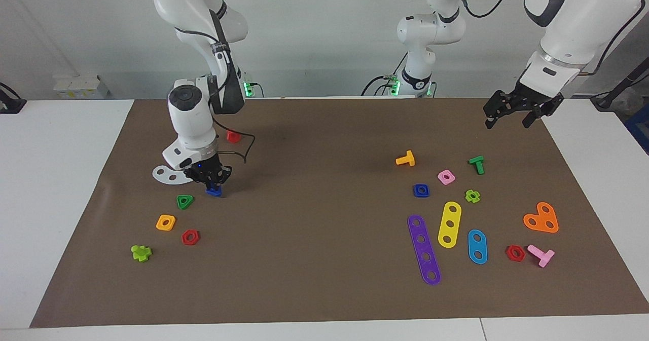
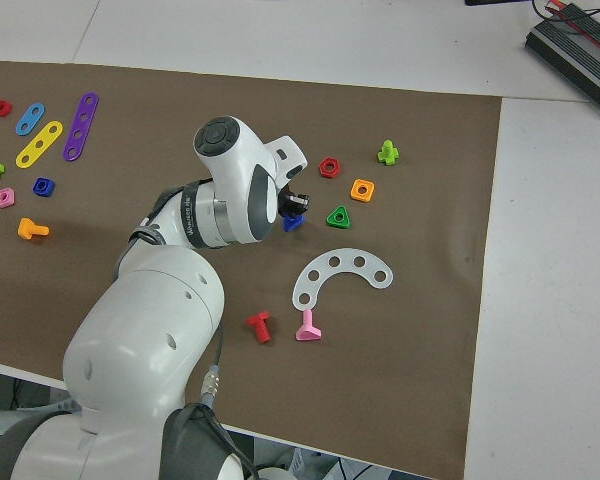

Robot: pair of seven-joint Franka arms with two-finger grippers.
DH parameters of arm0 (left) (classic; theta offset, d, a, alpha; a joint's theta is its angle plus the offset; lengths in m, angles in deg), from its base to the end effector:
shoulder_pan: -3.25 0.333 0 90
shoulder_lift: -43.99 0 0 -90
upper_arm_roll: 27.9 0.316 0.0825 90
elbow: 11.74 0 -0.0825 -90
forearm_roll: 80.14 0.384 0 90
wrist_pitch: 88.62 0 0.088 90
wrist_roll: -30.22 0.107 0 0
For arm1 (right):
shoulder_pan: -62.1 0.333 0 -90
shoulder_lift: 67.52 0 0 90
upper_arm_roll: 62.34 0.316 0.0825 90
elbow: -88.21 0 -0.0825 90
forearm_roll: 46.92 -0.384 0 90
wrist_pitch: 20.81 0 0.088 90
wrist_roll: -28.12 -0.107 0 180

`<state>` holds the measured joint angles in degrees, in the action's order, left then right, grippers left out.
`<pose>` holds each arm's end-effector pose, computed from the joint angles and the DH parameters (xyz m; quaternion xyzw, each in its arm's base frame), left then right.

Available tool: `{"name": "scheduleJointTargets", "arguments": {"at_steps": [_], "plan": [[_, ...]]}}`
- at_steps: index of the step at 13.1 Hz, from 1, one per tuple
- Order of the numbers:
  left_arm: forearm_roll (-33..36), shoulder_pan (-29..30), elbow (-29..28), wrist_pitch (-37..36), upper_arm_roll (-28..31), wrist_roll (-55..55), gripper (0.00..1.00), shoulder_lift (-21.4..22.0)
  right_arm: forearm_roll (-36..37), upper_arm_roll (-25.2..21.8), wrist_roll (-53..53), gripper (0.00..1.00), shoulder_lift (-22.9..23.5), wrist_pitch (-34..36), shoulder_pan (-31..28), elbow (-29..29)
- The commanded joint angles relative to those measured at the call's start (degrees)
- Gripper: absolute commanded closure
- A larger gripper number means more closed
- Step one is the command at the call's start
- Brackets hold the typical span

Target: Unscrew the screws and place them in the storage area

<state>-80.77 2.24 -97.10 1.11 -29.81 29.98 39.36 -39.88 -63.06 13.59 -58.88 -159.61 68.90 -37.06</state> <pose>0.5785 -0.0299 0.6165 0.9997 -0.0233 -0.0024 0.0068 0.5566 0.0588 0.3271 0.9977 -0.0290 0.0496 0.0350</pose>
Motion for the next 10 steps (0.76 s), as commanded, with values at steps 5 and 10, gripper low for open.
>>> {"name": "scheduleJointTargets", "arguments": {"at_steps": [5, 10], "plan": [[-0.16, 1.89, -2.8, 0.62, -1.17, 0.07, 0.0, 2.34, -1.95, 0.63, 1.08, 0.08, -0.9, -1.05, -0.12, 0.02], [-0.07, 1.89, -5.52, -0.7, -1.0, 2.35, 0.0, 3.92, -2.03, 0.72, 0.73, 0.04, -5.91, 12.29, -0.47, 7.38]]}}
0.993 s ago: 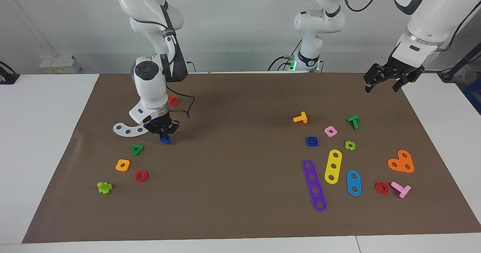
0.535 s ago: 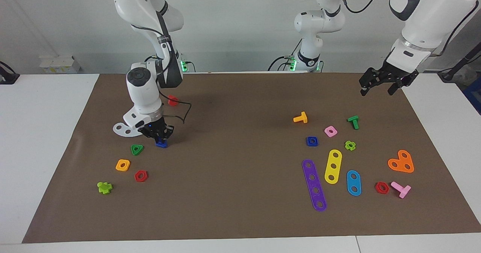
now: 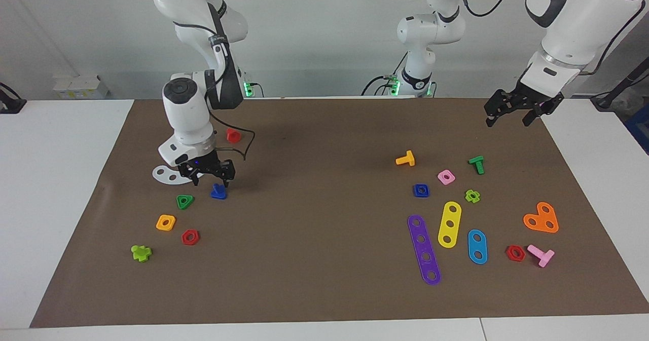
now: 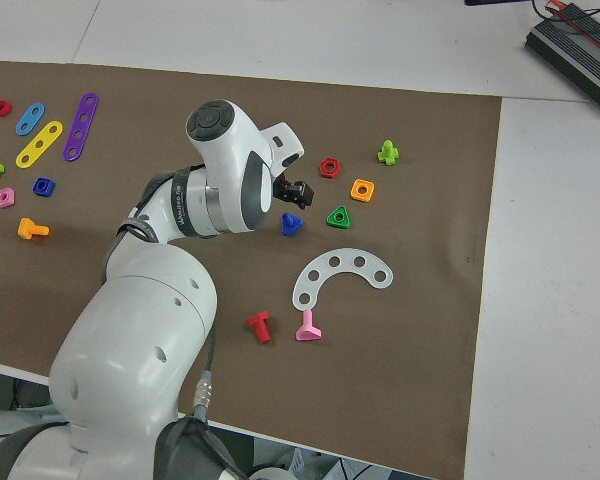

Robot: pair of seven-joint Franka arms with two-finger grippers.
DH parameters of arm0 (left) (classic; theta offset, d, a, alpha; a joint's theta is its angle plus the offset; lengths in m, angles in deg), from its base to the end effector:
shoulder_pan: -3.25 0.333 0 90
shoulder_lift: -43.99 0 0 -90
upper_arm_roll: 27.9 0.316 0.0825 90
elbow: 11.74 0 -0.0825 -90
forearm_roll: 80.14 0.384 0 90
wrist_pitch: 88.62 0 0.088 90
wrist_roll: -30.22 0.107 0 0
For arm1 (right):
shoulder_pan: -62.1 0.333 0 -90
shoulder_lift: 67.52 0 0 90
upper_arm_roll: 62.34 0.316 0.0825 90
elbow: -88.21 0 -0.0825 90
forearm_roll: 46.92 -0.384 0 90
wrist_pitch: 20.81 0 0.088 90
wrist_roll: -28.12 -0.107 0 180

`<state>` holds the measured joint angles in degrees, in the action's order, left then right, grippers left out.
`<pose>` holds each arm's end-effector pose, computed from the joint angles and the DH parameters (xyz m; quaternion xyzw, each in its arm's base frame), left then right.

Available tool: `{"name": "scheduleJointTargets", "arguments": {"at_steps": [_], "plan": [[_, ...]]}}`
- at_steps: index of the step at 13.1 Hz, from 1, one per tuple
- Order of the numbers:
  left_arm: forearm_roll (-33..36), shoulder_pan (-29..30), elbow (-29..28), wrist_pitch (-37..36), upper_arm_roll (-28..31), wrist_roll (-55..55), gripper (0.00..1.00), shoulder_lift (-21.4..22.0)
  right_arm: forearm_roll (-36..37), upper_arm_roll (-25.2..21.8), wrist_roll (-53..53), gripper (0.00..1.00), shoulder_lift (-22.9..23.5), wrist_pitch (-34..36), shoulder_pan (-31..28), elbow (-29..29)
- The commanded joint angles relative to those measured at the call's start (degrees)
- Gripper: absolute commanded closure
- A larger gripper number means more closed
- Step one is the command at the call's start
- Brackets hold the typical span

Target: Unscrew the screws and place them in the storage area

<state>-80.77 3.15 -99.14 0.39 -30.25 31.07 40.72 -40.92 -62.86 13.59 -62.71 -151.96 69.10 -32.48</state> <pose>0.5696 -0.0249 0.6123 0.9995 -0.0288 -0.0146 0.0065 0.5640 0.0617 0.3874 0.9972 -0.0376 0.0559 0.0318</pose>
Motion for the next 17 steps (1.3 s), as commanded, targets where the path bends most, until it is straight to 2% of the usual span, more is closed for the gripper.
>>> {"name": "scheduleJointTargets", "arguments": {"at_steps": [1, 5, 9, 11, 13, 17], "plan": [[-0.07, 0.98, -3.92, -0.24, -0.56, 1.27, 0.0, 2.82, -0.99, 0.43, 0.73, 0.04, -2.87, 7.98, -0.76, 5.61], [0.11, 0.98, -5.07, -1.56, -0.56, 1.27, 0.0, 3.7, -1.07, 0.42, 0.73, 0.03, -3.14, 20.82, -0.94, 18.0], [0.11, 1.07, -4.71, -0.33, -0.56, 1.09, 0.0, 3.53, -1.51, 0.16, 0.9, 0.03, -3.14, 29.35, -0.85, 25.66], [0.11, 1.07, -4.71, 0.63, -0.56, 0.91, 0.0, 3.44, -5.45, -0.19, 0.82, 0.03, -3.14, 33.66, -1.03, 28.56], [-0.07, 1.16, -4.28, 1.95, -0.3, 0.56, 0.0, 3.18, -5.3, -0.28, 0.81, 0.03, -3.06, 37.7, -1.12, 31.38], [-0.16, 1.16, -3.22, 2.13, 0.59, 0.65, 0.0, 2.91, -4.5, -0.28, 2.39, 0.04, -5.16, 39.04, -1.03, 30.43]]}}
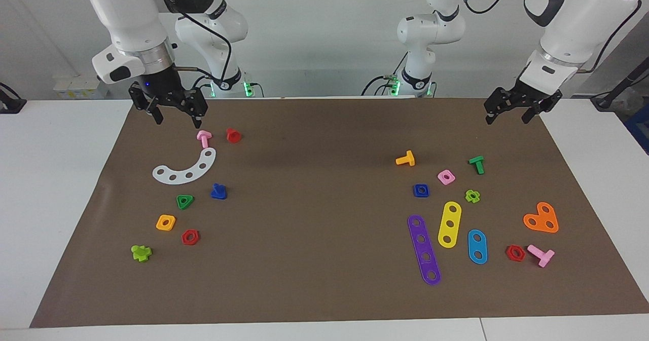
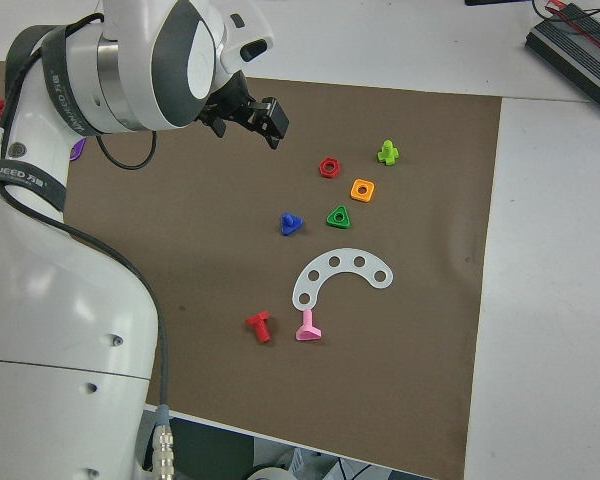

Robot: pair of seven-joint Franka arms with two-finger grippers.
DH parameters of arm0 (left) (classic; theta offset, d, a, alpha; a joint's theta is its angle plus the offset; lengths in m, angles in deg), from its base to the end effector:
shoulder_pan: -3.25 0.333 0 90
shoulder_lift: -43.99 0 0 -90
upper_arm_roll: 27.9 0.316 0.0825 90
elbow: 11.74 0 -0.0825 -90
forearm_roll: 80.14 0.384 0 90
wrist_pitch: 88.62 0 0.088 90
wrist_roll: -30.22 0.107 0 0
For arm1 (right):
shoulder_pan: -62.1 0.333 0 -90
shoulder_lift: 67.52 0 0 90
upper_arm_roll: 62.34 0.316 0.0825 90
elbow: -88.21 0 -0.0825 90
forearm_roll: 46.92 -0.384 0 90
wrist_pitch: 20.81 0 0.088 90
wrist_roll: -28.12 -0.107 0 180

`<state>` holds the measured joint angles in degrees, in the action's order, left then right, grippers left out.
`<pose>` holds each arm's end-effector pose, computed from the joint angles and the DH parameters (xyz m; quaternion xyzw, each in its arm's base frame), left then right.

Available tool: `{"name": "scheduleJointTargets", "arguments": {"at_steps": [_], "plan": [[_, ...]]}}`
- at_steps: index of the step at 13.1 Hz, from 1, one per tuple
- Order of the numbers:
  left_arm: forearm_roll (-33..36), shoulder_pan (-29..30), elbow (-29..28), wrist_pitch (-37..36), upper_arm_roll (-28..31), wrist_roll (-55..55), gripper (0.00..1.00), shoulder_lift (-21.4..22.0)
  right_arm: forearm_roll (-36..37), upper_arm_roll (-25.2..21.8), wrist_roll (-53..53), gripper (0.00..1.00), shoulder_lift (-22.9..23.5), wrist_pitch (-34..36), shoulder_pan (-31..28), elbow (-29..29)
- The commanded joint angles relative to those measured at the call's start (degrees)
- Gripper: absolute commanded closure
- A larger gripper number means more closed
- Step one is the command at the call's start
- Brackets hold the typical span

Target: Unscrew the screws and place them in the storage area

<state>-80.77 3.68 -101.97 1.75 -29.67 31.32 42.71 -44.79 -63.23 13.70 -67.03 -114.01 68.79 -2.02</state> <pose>0.5613 -0.0141 0.6107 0.9997 -0.0212 -0.0100 0.0058 0.5603 0.0531 0.6229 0.9968 -0.0745 0.0246 0.0146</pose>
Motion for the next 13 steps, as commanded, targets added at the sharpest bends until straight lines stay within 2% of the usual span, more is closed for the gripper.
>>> {"name": "scheduleJointTargets", "arguments": {"at_steps": [1, 13], "plan": [[-0.24, 0.62, -0.39, 0.78, 0.01, 0.4, 0.0, 0.93, -0.46, 0.1, 3.5, 0.03, -1.02, 1.18, -0.72, -0.39], [0.02, 0.62, -0.48, 1.48, 0.01, 0.31, 0.0, 0.93, -1.6, 0.19, 6.14, 0.0, -2.78, 2.32, -0.27, -3.64]]}}
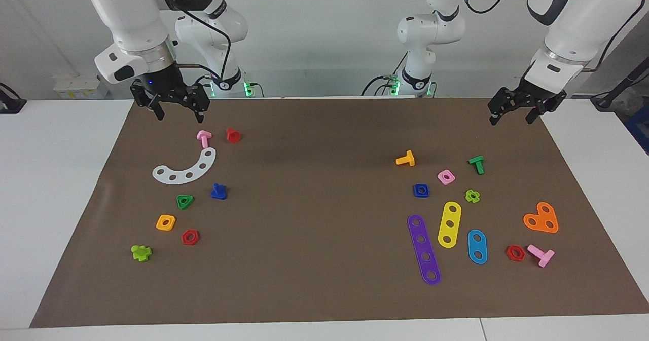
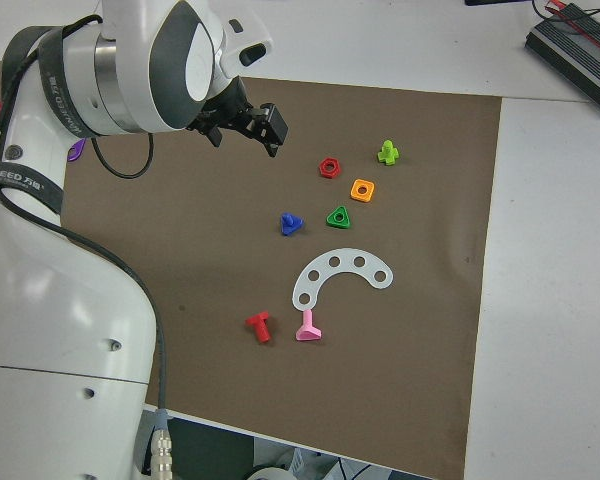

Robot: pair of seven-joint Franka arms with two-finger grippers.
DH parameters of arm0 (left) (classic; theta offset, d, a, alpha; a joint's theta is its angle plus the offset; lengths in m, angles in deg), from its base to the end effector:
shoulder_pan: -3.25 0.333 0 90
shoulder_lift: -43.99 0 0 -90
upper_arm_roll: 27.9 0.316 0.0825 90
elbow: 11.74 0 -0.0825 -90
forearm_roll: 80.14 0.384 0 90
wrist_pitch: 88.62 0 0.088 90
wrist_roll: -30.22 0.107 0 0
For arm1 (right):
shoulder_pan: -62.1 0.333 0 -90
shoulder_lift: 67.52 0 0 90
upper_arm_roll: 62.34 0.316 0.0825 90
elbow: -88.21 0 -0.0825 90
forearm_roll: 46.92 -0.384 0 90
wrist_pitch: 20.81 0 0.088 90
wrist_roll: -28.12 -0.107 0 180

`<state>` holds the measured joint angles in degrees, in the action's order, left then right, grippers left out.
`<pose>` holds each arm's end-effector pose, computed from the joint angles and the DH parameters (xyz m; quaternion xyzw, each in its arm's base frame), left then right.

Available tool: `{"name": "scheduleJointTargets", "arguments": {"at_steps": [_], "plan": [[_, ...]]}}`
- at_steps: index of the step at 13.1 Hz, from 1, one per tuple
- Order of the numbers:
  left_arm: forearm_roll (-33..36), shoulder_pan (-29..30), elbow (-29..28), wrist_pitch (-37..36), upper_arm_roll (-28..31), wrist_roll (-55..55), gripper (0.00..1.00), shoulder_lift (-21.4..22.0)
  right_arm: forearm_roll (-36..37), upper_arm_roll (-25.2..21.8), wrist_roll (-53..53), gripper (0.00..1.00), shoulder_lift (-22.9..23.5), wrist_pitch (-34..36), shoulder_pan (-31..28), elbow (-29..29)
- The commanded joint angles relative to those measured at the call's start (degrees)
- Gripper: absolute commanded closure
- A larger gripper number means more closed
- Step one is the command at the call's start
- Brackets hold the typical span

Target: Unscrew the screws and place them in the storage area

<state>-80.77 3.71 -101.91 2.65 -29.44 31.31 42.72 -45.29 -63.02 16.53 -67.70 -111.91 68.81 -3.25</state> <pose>0.5630 -0.0116 0.6127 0.9998 -0.0188 -0.0015 0.0058 0.5522 0.0553 0.6159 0.9987 -0.0482 0.0006 0.0143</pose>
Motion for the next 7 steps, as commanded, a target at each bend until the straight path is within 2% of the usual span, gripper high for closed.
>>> {"name": "scheduleJointTargets", "arguments": {"at_steps": [1, 7], "plan": [[0.02, 0.59, -0.45, 0.58, -0.22, 0.31, 0.0, 0.91, -1.1, -0.03, 5.24, 0.0, -2.11, 0.22, -0.3, -2.41], [0.02, 0.59, -0.54, 0.66, -0.22, 0.31, 0.0, 0.91, -1.1, -0.03, 6.05, 0.0, -2.11, 0.22, -0.3, -2.33]]}}
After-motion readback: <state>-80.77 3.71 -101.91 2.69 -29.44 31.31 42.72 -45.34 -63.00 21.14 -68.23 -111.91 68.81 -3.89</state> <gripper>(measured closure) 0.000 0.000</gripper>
